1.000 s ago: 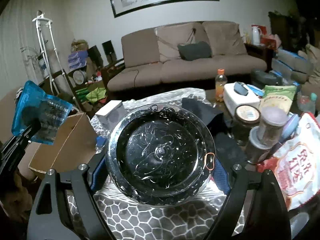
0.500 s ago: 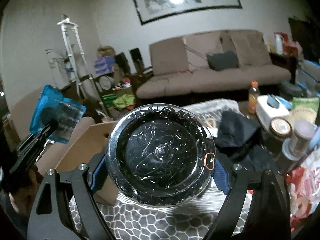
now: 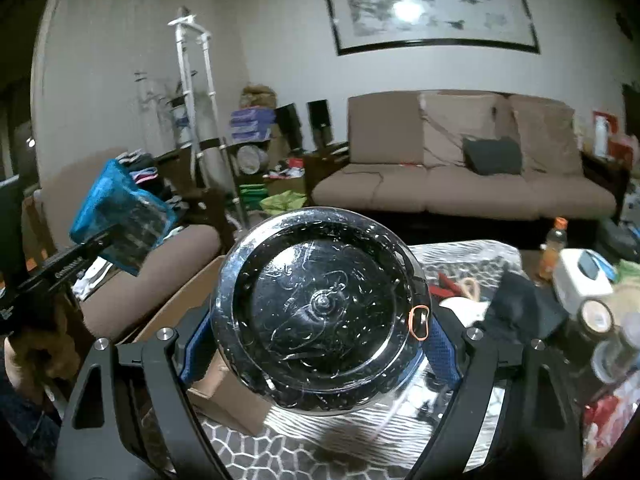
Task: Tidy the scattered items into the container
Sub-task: 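Carry the blue pouch in the left tool and lid in the right tool toward the box, then open the left tool to drop the blue pouch into the box while the right tool holds the lid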
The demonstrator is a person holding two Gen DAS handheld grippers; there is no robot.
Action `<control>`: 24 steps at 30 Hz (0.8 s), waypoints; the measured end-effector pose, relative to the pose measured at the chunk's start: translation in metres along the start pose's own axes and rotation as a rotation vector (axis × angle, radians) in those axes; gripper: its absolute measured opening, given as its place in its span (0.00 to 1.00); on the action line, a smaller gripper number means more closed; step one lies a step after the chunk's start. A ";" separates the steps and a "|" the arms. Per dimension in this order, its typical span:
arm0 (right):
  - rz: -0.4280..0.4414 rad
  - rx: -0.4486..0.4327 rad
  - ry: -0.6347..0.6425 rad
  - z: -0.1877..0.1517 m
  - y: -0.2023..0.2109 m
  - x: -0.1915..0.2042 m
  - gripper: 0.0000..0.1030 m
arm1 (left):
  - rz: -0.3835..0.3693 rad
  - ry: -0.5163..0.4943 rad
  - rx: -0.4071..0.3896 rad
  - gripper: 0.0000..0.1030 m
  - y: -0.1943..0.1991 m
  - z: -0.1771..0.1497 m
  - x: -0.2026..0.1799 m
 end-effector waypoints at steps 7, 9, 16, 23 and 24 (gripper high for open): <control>0.065 0.080 0.048 -0.008 -0.045 0.036 0.82 | -0.001 0.004 0.104 0.11 -0.021 -0.014 0.021; 0.084 0.105 0.058 -0.012 -0.058 0.045 0.82 | -0.007 0.013 0.152 0.11 -0.032 -0.020 0.027; 0.138 0.171 0.061 -0.026 -0.088 0.062 0.82 | 0.027 -0.026 0.295 0.11 -0.063 -0.048 0.027; 0.155 0.181 0.038 -0.031 -0.087 0.058 0.82 | 0.024 -0.089 0.355 0.11 -0.077 -0.072 0.003; 0.157 0.180 0.030 -0.030 -0.085 0.055 0.82 | 0.013 -0.093 0.372 0.11 -0.081 -0.077 -0.003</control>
Point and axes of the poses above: each gripper's, at about its wrist camera, not at the fingertips, and y roughly against the way its jaws point, x to its left, z to its top, the point moved 2 cm from there along -y, roughly the way its jaws point, and after that the axes turned 13 degrees about z, right-handed, at the moved point
